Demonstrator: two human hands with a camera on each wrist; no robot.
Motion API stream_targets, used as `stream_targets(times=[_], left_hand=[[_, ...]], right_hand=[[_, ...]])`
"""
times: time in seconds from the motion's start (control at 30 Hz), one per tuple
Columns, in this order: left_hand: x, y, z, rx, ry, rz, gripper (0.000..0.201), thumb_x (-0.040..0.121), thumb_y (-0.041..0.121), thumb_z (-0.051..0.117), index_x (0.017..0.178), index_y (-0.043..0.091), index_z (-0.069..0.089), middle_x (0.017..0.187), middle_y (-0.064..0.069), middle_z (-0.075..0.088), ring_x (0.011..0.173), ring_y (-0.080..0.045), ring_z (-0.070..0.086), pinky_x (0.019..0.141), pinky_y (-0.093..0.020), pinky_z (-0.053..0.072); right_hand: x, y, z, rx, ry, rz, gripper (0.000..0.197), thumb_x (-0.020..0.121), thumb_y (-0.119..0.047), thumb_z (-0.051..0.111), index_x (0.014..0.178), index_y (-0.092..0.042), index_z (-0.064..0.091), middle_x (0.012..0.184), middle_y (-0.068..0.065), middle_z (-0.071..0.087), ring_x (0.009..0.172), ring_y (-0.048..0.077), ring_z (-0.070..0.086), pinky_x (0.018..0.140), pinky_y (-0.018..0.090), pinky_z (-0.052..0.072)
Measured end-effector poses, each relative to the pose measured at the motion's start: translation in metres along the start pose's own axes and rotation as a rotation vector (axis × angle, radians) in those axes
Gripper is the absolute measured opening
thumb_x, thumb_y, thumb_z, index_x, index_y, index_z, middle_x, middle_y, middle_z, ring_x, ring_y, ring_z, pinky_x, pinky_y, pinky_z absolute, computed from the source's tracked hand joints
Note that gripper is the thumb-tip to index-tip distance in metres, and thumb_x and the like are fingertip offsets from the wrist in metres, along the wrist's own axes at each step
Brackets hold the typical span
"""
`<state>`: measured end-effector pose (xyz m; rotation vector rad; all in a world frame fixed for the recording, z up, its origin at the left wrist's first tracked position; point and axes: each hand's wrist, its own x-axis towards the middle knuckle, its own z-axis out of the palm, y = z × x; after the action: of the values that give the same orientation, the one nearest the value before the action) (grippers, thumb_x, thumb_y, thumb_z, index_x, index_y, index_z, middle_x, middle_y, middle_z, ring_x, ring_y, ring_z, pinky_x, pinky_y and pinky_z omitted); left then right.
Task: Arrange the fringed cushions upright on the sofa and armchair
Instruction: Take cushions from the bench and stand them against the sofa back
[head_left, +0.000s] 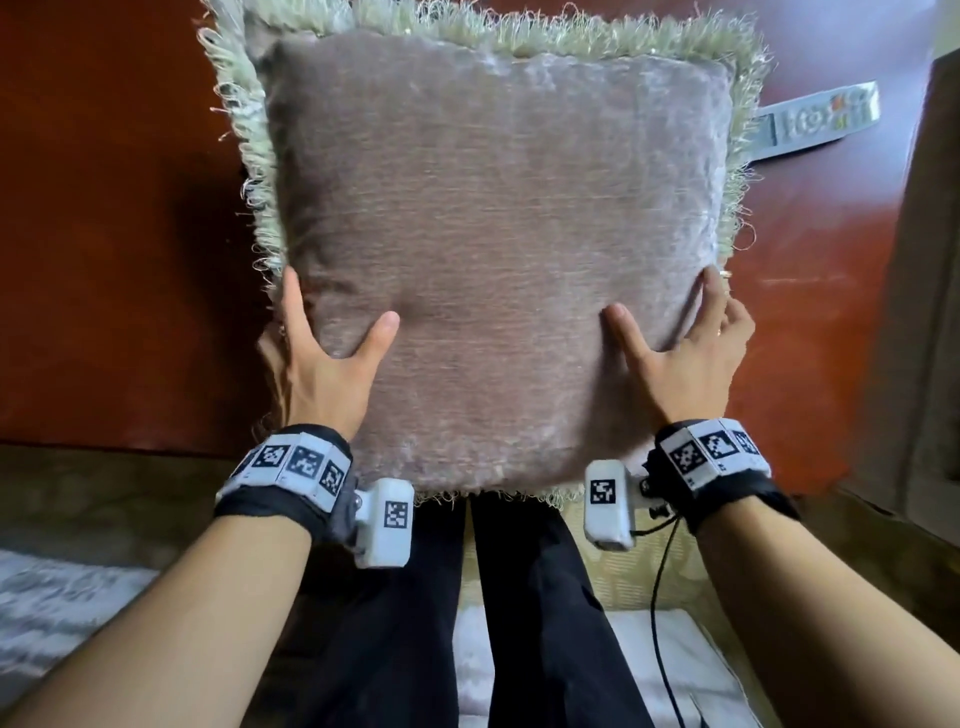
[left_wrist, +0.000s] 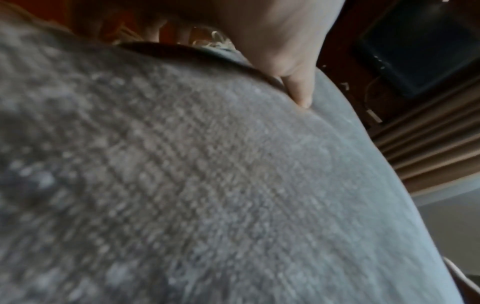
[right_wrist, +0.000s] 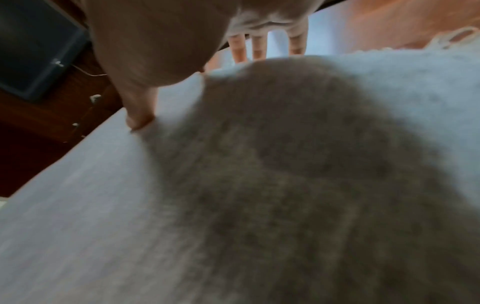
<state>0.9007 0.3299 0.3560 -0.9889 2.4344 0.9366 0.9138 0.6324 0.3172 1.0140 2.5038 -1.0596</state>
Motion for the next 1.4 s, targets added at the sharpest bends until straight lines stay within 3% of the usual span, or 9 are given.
stream_targets(times=[0.13, 0.33, 0.53, 0.63, 0.83, 0.93, 1.03, 1.2, 1.4], left_hand=[[-0.002, -0.001, 0.003, -0.082, -0.074, -0.080, 0.105, 0.085, 0.059, 0.072, 0.164, 0.039, 0.006, 0.164, -0.003, 0.037, 0.145, -0.031, 0.041, 0.101, -0.025, 0.027], [-0.002, 0.009, 0.006, -0.118, -0.074, -0.034, 0.110, 0.073, 0.069, 0.071, 0.163, 0.028, 0.023, 0.162, -0.002, 0.042, 0.147, -0.024, 0.041, 0.113, -0.024, 0.028], [-0.015, 0.020, -0.002, -0.164, -0.051, 0.046, 0.064, 0.086, 0.042, 0.078, 0.142, 0.024, 0.056, 0.121, 0.012, 0.062, 0.109, -0.008, 0.058, 0.070, 0.008, 0.034], [-0.025, 0.033, -0.018, -0.180, -0.057, 0.082, 0.058, 0.084, 0.041, 0.080, 0.136, 0.023, 0.061, 0.116, 0.008, 0.067, 0.100, -0.007, 0.063, 0.069, 0.006, 0.038], [-0.050, 0.082, -0.057, -0.171, -0.066, 0.199, 0.048, 0.085, 0.036, 0.081, 0.127, 0.023, 0.063, 0.105, 0.009, 0.066, 0.081, 0.017, 0.054, 0.066, 0.002, 0.040], [-0.068, 0.117, -0.077, -0.173, -0.084, 0.299, 0.051, 0.086, 0.036, 0.080, 0.131, 0.018, 0.063, 0.109, 0.006, 0.064, 0.082, 0.000, 0.060, 0.069, -0.005, 0.042], [-0.083, 0.156, -0.096, -0.206, -0.122, 0.420, 0.061, 0.085, 0.042, 0.080, 0.136, 0.014, 0.061, 0.119, 0.002, 0.066, 0.104, -0.014, 0.061, 0.092, -0.022, 0.044], [-0.110, 0.208, -0.110, -0.185, -0.207, 0.647, 0.093, 0.065, 0.078, 0.071, 0.138, 0.020, 0.060, 0.129, -0.001, 0.070, 0.119, -0.020, 0.065, 0.109, -0.041, 0.048], [-0.177, 0.255, -0.104, -0.149, -0.389, 0.845, 0.070, 0.082, 0.058, 0.077, 0.139, 0.021, 0.060, 0.120, 0.011, 0.064, 0.108, -0.005, 0.057, 0.093, -0.015, 0.040]], right_hand=[[-0.003, 0.013, -0.003, 0.127, -0.096, 0.107, 0.124, 0.061, -0.079, 0.072, 0.161, -0.043, 0.008, 0.153, 0.014, 0.040, 0.140, 0.033, 0.043, 0.117, 0.043, 0.036], [0.006, 0.005, -0.007, 0.196, -0.146, 0.150, 0.119, 0.057, -0.082, 0.074, 0.155, -0.052, 0.014, 0.144, 0.003, 0.058, 0.126, 0.031, 0.059, 0.104, 0.037, 0.042], [-0.010, -0.007, -0.015, 0.284, -0.073, 0.074, 0.092, 0.067, -0.063, 0.086, 0.143, -0.041, 0.040, 0.109, -0.025, 0.061, 0.098, 0.005, 0.065, 0.095, 0.032, 0.050], [-0.022, -0.019, -0.032, 0.315, -0.041, 0.075, 0.087, 0.066, -0.060, 0.088, 0.138, -0.040, 0.044, 0.105, -0.029, 0.058, 0.094, -0.008, 0.058, 0.093, 0.030, 0.049], [-0.052, -0.048, -0.084, 0.384, 0.073, 0.072, 0.089, 0.061, -0.061, 0.090, 0.136, -0.044, 0.046, 0.108, -0.021, 0.065, 0.099, 0.009, 0.067, 0.096, 0.034, 0.053], [-0.070, -0.065, -0.121, 0.419, 0.165, 0.052, 0.091, 0.064, -0.058, 0.090, 0.141, -0.042, 0.045, 0.114, -0.016, 0.065, 0.102, 0.012, 0.064, 0.096, 0.031, 0.050], [-0.090, -0.079, -0.159, 0.449, 0.298, 0.045, 0.088, 0.065, -0.060, 0.088, 0.139, -0.043, 0.046, 0.112, -0.019, 0.065, 0.103, 0.011, 0.064, 0.097, 0.031, 0.051], [-0.139, -0.084, -0.219, 0.488, 0.549, 0.085, 0.088, 0.060, -0.070, 0.085, 0.136, -0.043, 0.047, 0.106, -0.018, 0.068, 0.103, 0.015, 0.068, 0.100, 0.036, 0.053], [-0.212, -0.059, -0.278, 0.520, 0.819, 0.156, 0.105, 0.054, -0.081, 0.079, 0.143, -0.035, 0.046, 0.116, -0.008, 0.069, 0.111, 0.022, 0.067, 0.104, 0.042, 0.053]])
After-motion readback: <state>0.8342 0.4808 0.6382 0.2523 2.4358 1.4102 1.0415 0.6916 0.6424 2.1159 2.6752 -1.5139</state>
